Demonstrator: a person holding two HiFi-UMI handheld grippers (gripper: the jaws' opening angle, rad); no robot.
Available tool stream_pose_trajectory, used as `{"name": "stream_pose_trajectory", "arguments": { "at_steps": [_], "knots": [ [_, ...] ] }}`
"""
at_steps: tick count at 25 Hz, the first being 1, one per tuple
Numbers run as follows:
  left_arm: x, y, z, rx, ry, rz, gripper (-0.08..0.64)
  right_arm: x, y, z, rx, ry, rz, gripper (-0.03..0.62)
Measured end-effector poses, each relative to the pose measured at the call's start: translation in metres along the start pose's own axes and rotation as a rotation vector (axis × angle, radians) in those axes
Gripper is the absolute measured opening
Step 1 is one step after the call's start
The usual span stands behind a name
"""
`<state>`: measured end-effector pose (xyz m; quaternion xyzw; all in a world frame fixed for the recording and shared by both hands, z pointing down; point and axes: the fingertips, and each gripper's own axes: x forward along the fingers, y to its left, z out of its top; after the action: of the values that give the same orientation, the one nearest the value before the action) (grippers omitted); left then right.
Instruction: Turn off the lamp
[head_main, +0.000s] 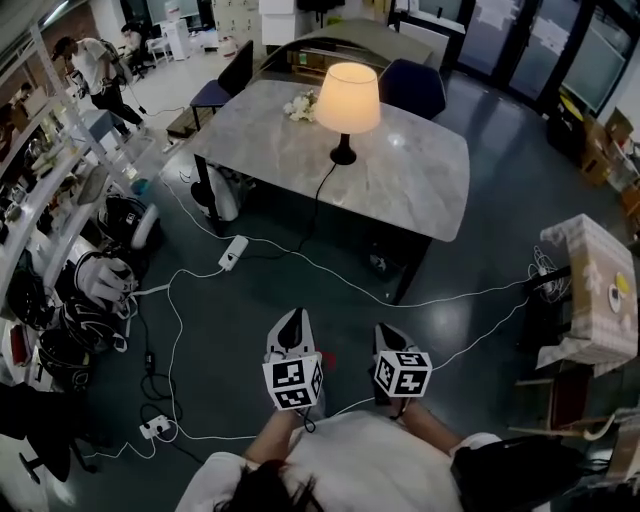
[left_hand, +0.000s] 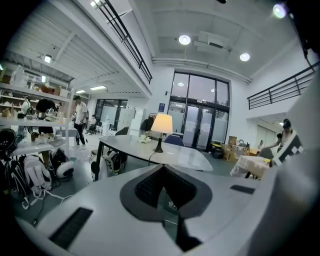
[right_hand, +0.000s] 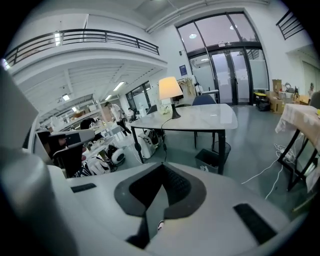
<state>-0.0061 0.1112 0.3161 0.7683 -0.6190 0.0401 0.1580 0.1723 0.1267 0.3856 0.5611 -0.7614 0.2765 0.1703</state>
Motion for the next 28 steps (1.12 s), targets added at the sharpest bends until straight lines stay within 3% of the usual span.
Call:
{"name": "stream_pose_trajectory", "arguments": {
  "at_steps": [12,22,28],
  "knots": [
    [0.098,0.06,0.018,-0.01,0.055,-0.074,0.008,0.086,0.026,0.058,-0.006,0.018,-0.063,-0.002],
    [0.138,0.088,0.017,-0.032,0.085,-0.089,0.008,0.106,0.015,0.069,0.009,0.042,-0.135,-0.002],
    [0.149,0.087,0.011,-0.02,0.11,-0.071,0.008,0.125,0.009,0.069,0.028,0.059,-0.114,-0.002]
  ]
}}
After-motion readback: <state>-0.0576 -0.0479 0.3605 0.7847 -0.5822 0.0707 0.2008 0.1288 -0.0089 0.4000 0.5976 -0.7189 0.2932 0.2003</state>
